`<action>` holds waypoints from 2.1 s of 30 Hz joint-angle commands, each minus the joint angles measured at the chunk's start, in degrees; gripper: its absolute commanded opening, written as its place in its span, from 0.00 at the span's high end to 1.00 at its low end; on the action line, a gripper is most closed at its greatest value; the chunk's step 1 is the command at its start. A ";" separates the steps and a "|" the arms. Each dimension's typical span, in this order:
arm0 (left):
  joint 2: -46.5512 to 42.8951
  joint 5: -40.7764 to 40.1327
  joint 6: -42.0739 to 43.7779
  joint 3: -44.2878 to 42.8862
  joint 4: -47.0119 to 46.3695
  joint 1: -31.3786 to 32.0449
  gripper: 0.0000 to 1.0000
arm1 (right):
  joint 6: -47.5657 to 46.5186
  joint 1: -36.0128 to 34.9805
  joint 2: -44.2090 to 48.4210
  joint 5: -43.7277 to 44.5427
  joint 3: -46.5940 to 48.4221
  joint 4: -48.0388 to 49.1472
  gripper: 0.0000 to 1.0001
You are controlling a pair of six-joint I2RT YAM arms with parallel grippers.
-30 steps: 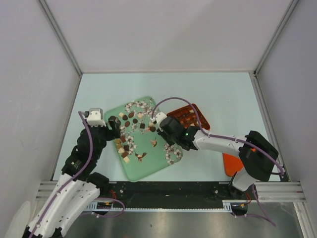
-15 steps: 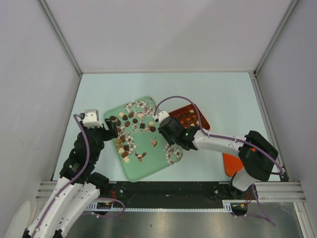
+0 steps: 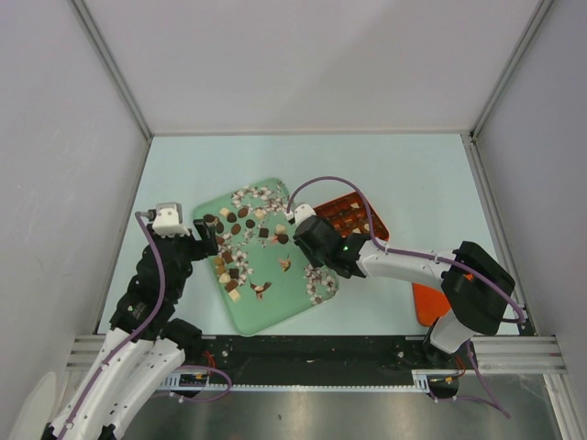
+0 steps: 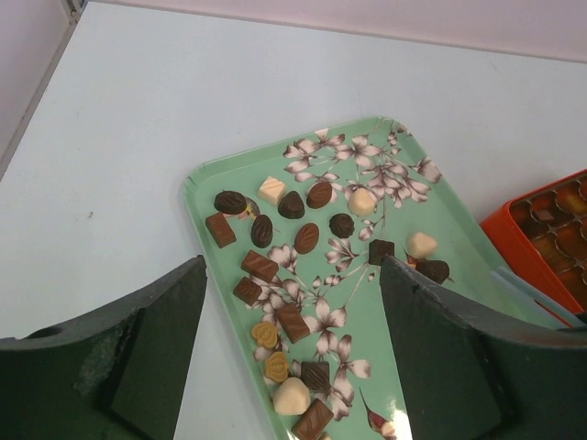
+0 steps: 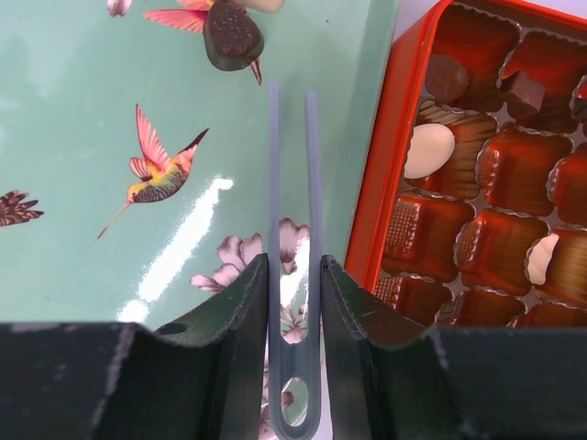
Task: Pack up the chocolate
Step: Move the fake chocolate to the plate, then pick up the fake chocolate from the plate.
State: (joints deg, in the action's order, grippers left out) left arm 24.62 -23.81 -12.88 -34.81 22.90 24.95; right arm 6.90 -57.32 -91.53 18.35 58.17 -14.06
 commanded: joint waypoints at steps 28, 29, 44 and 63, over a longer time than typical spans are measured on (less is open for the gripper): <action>0.25 1.93 0.76 0.00 -1.10 -0.52 0.19 | 0.22 -0.60 -8.32 -2.97 3.00 5.45 0.64; 0.16 1.93 0.76 0.00 -1.10 -0.52 0.19 | 0.22 -0.51 -8.93 -2.53 3.26 5.45 0.63; 0.25 2.02 0.76 0.00 -1.10 -0.52 0.19 | -2.58 1.33 -11.74 -3.58 6.25 6.68 0.61; 0.25 2.19 0.76 0.09 -1.19 -0.52 0.19 | -10.32 1.42 -16.84 -3.59 11.08 8.26 0.60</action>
State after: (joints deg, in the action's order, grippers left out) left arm 24.75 -22.24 -12.93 -34.81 22.87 24.95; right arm -1.58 -55.96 -107.04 13.87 66.30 -8.14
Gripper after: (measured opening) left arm 0.812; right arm 0.402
